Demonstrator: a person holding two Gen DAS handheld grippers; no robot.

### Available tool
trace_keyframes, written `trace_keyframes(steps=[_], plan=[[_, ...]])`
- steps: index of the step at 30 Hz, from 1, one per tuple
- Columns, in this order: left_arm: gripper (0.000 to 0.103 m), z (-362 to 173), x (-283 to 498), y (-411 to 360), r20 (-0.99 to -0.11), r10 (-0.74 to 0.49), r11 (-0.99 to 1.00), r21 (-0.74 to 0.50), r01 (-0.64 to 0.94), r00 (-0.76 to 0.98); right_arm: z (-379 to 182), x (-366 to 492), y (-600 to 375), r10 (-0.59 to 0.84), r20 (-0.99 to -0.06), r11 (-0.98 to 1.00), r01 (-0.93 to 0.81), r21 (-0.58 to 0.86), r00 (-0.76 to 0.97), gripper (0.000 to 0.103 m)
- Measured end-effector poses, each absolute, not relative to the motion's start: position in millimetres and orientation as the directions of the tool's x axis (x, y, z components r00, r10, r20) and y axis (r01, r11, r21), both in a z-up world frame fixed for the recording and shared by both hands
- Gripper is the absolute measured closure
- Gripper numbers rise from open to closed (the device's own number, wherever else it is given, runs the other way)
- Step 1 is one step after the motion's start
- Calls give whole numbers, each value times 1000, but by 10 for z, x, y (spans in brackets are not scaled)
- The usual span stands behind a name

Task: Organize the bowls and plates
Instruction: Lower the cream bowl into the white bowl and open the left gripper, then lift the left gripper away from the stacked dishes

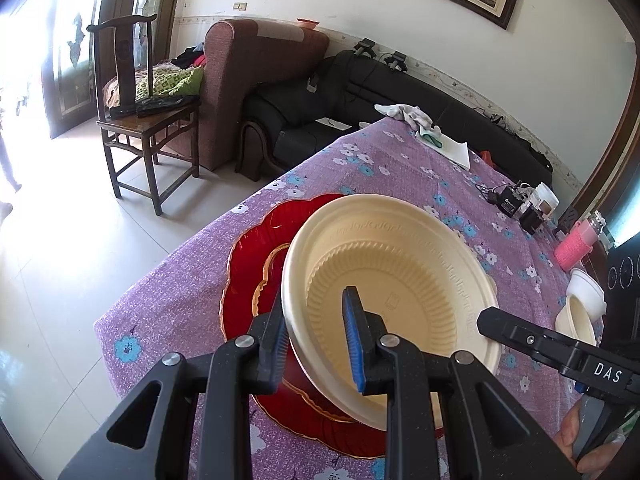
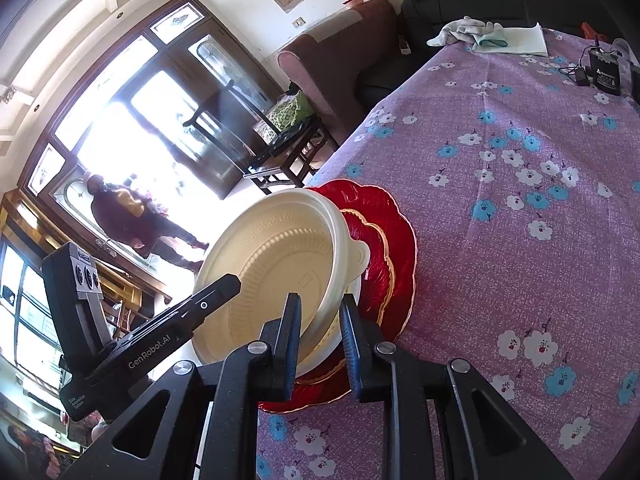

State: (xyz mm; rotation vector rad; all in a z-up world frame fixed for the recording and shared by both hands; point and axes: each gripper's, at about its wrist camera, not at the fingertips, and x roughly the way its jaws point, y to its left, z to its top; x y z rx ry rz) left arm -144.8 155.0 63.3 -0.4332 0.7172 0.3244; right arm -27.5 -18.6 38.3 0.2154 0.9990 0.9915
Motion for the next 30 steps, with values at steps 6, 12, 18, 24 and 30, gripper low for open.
trace_keyframes(steps=[6,12,18,24,30], plan=[[72,665,-1477,1529,-686,133,866,-270,-421,715,387,-295,-200,781,-606,561,-593,577,149,78],[59,736,-1545,1520,-665,152,865,-268,-424,731,462,-340,-252,784,-598,561,-603,568,167,73],[57,771,-1562,1525,-659,158,863,-270,-428,735,557,-373,-358,791,-580,562,-604,566,193,66],[55,903,-1635,1463,-627,177,866,-267,-423,759,628,-404,-564,795,-565,570,-591,570,221,62],[52,1042,-1608,1212,-606,169,894,-238,-380,777,683,-395,-897,790,-553,592,-564,575,265,61]])
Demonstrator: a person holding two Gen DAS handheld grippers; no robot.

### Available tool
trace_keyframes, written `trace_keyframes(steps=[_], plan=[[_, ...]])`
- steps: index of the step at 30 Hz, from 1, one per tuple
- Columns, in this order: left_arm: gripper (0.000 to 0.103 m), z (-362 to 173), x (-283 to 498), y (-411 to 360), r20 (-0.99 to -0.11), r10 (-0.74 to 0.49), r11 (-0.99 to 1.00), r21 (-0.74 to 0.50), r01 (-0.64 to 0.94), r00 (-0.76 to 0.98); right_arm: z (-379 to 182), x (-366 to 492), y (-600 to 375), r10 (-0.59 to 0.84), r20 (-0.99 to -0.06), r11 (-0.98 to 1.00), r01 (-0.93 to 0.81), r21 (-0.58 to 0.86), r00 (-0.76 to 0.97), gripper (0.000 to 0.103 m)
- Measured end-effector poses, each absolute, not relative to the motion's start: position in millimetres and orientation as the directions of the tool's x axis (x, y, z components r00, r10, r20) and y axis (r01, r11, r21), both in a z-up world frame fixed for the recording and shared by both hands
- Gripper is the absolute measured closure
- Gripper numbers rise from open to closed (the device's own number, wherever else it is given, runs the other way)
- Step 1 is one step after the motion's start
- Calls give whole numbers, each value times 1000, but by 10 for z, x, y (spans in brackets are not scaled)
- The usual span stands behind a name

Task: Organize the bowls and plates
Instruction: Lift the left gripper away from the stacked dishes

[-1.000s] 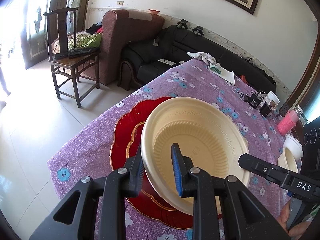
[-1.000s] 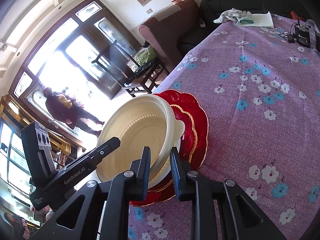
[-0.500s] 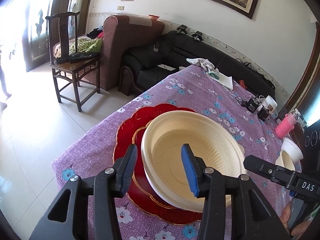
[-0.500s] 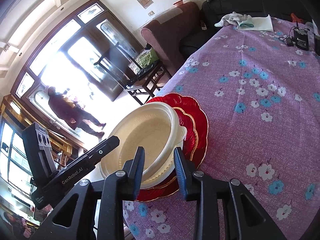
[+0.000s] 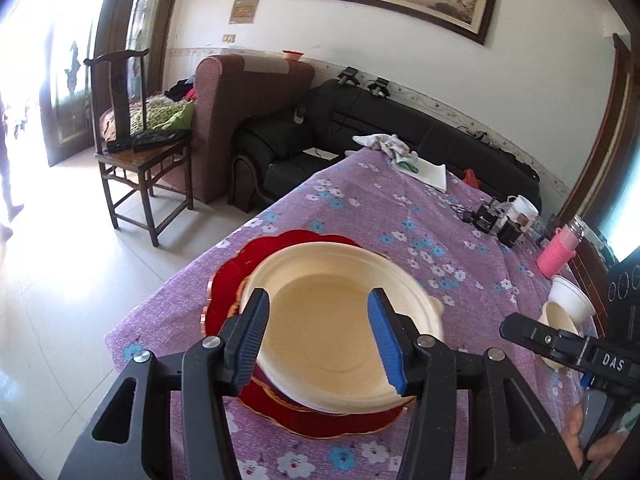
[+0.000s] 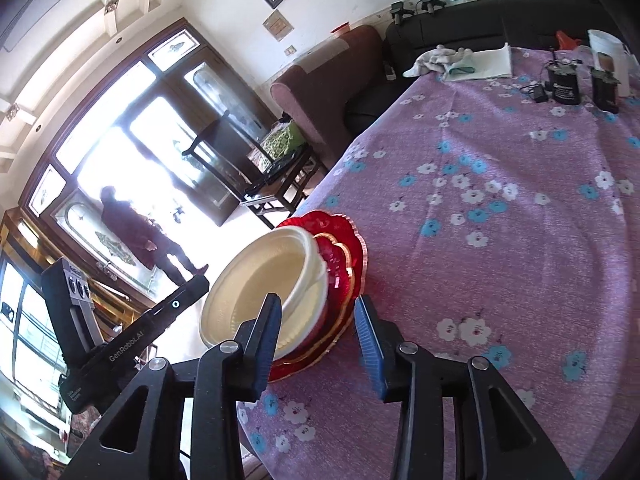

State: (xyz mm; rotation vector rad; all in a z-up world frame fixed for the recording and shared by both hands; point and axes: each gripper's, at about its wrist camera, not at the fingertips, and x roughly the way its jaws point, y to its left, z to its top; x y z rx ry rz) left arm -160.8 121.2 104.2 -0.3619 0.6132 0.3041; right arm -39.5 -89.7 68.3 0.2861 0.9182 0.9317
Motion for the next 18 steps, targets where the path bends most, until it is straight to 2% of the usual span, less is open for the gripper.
trace_keyframes(steps=[11,18], plan=[[52,1047,-1294,306,-633,51,968,-160,-195,773,874,-102,-2045,727,-528,687,-452,569,439,58],[52,733,-896,-564,-723,-98,993,-120,15,684,933,169,-3166,647,-489,728,-284,624,585,56]])
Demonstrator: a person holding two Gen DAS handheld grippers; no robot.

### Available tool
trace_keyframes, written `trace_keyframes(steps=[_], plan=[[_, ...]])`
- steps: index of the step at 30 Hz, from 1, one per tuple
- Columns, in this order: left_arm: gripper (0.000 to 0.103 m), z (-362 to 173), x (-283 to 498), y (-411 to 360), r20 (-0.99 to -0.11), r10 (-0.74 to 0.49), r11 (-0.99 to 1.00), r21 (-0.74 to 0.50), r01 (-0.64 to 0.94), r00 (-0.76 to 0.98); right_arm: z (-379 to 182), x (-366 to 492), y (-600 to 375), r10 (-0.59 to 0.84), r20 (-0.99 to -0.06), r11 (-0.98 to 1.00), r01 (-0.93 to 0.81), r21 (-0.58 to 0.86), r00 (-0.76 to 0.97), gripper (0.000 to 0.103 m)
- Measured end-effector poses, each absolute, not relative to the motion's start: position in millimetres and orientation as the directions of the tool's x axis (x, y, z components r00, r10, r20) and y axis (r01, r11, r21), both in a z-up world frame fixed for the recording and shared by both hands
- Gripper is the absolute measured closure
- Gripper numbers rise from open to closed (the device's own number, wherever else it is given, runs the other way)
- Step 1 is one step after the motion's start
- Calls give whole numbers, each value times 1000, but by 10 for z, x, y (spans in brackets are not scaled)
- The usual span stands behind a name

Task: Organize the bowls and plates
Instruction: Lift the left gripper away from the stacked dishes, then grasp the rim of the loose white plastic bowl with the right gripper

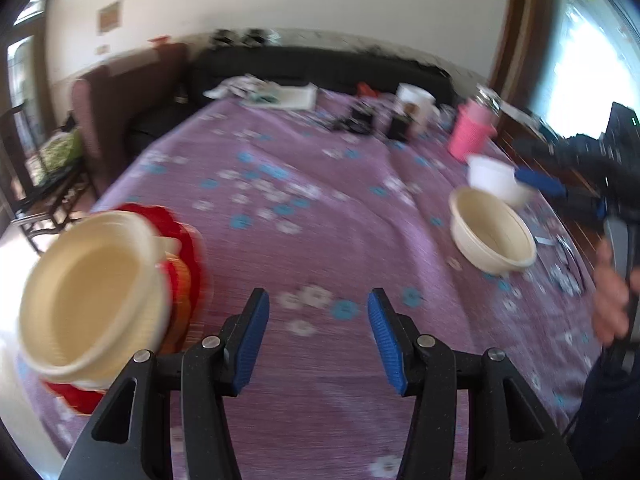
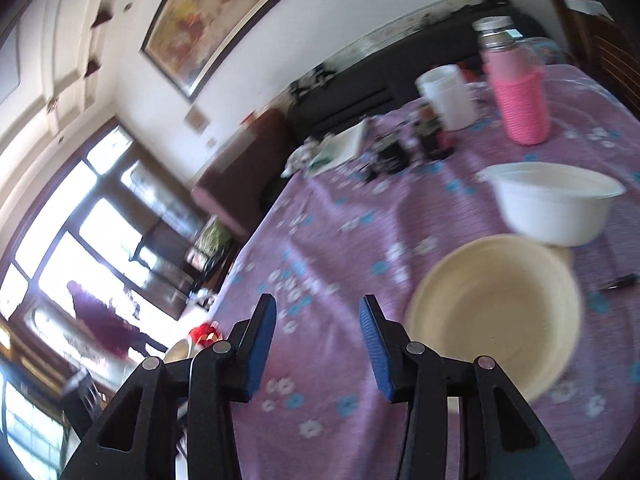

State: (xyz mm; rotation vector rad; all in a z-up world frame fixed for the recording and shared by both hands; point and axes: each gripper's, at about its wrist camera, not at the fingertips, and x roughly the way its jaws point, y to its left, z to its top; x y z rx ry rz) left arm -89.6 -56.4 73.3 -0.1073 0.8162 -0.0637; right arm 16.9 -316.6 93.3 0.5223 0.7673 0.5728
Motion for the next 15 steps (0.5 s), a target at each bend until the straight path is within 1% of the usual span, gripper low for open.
trace_keyframes(steps=[3,5,7,8,12,13,15], plan=[[52,659,-814,-862,-743,-130,991,-102,81,657,927,253,-3748,563,-467,737,-158,657,682,56],[52,617,-782,-1007,-750,-147,989,-97,114,644,876,305,-4132,490,-476,736,-55,674,730,56],[53,580,-759,-1090,-757,-158,987,-95,133,634,769,358,-4462,458,-478,697,31,717,750,55],[53,563,-735,-1114,-760,-158,986,-90,138,630,706,396,-4592,438,-496,684,79,725,750,54],[53,536,-643,-1153,-771,-164,985,-98,140,616,487,545,-4884,432,-522,626,173,761,735,54],[53,541,-628,-1163,-770,-167,985,-99,142,616,454,580,-4924,446,-515,607,176,775,732,54],[53,544,-607,-1187,-768,-173,984,-102,149,617,425,666,-4923,429,-535,613,201,764,728,54]])
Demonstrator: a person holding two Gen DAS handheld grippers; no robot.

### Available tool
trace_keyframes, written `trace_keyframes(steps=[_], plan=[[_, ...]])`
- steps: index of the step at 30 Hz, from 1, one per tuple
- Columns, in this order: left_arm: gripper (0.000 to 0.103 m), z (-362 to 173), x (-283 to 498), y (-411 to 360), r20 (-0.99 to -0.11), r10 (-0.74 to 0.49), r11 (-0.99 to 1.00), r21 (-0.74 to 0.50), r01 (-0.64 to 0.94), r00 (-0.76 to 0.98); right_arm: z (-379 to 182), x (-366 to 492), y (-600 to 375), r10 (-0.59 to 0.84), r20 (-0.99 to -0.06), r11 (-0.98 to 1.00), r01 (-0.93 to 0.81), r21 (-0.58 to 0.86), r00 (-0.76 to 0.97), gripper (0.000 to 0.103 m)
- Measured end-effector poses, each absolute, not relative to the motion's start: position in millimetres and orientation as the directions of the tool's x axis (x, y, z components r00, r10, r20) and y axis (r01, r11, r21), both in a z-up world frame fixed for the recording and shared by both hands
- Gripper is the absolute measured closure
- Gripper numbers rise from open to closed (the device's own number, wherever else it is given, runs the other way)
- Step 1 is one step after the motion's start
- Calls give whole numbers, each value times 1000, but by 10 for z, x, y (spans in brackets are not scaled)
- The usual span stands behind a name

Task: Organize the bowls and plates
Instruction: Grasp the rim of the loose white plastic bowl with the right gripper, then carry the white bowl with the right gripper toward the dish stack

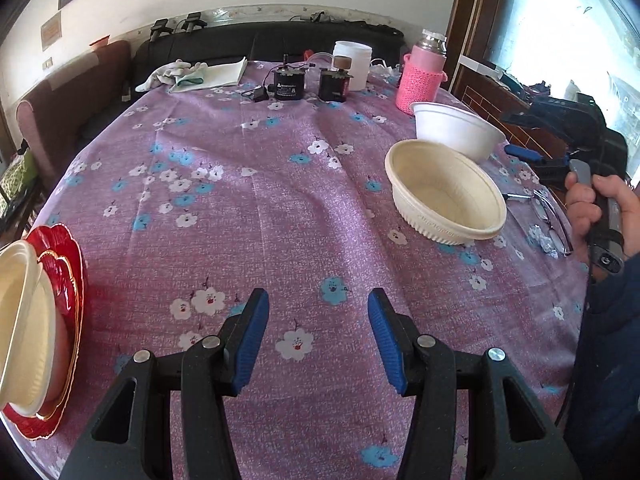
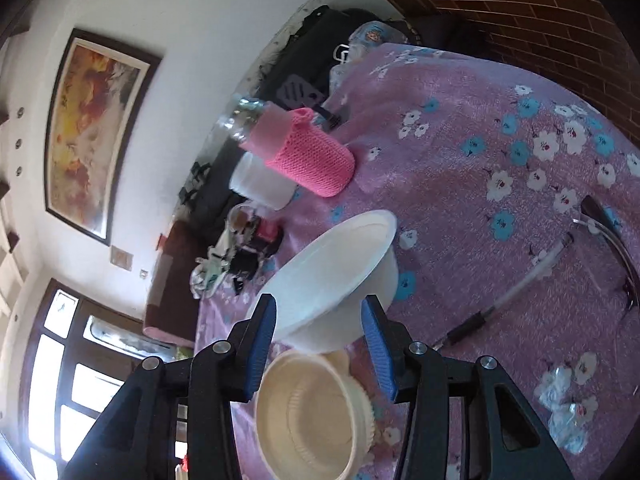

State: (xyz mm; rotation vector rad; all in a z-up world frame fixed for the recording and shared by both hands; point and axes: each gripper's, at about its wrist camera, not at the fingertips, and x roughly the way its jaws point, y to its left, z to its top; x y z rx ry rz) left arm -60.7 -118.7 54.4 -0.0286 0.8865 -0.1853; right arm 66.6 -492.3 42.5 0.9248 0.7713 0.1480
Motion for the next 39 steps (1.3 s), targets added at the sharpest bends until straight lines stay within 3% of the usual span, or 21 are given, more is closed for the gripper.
trace_keyframes(steps=[4,7,8,13,17,20,24,30,39], plan=[[53,495,-596,-1217,-773,-183,981,-107,160,608,268,789,-4852,411,-592,634,249,732,693,58],[53,466,-588,-1185,-776,-182,982,-115,148,603,201,780,-4834,424,-593,636,241,733,685,94],[53,463,-595,-1171,-776,-181,983,-117,145,604,207,773,-4830,420,-591,640,238,731,689,95],[53,494,-605,-1077,-769,-173,985,-126,120,616,372,676,-4756,406,-542,663,171,729,735,97],[53,559,-633,-975,-755,-163,987,-134,94,635,626,556,-4569,477,-432,656,17,754,766,97],[53,608,-667,-861,-747,-150,988,-139,69,647,781,497,-4226,547,-416,680,-95,727,727,97],[53,698,-704,-647,-730,-130,987,-161,17,671,672,446,-3557,677,-476,679,-228,698,561,97],[50,737,-667,-391,-718,-102,983,-181,-43,689,413,320,-2770,701,-616,714,-347,609,360,96],[48,606,-399,-419,-740,-98,983,-174,-49,665,307,252,-2655,639,-660,768,-367,524,396,90]])
